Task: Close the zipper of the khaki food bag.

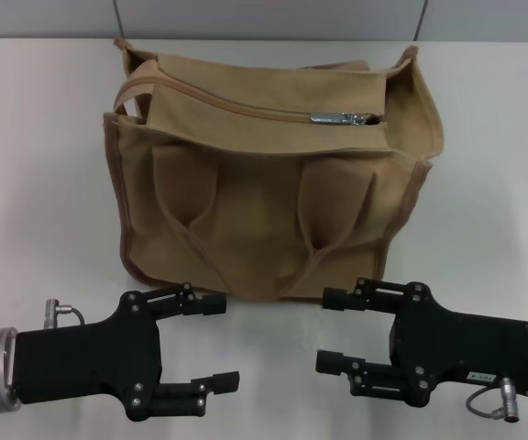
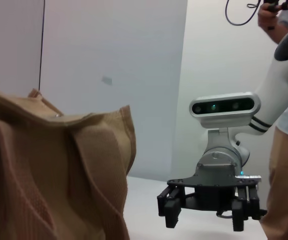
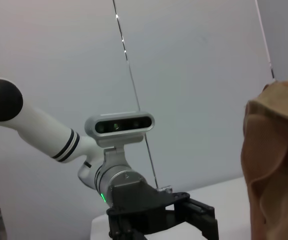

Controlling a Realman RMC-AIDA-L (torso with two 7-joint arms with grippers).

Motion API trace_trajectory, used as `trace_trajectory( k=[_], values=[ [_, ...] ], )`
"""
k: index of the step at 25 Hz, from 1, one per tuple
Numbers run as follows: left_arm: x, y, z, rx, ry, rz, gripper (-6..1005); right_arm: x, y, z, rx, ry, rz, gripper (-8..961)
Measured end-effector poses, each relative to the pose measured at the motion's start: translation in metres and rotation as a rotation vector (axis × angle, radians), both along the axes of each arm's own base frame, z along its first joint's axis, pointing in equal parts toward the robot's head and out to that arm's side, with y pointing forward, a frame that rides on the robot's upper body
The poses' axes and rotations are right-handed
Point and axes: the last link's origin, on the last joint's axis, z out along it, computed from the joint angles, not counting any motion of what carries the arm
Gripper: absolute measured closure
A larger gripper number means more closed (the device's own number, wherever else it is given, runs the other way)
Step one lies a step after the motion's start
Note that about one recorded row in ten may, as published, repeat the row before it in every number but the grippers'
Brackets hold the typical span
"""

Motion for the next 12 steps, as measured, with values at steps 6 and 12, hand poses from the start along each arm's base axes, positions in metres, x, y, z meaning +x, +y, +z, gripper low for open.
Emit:
trace_trajectory(
  k=[6, 12],
  values=[
    [0.0001, -0.0034, -0.0046, -0.003, -0.004, 0.013, 202, -0.0003, -0.0002, -0.0065, -0.003, -0.008, -0.021, 286],
    [0.0015, -0.0041, -0.0064, -0.005, -0.009, 0.012, 202, -0.0022, -0.0011, -0.0095, -0.01, -0.004, -0.023, 286]
  ],
)
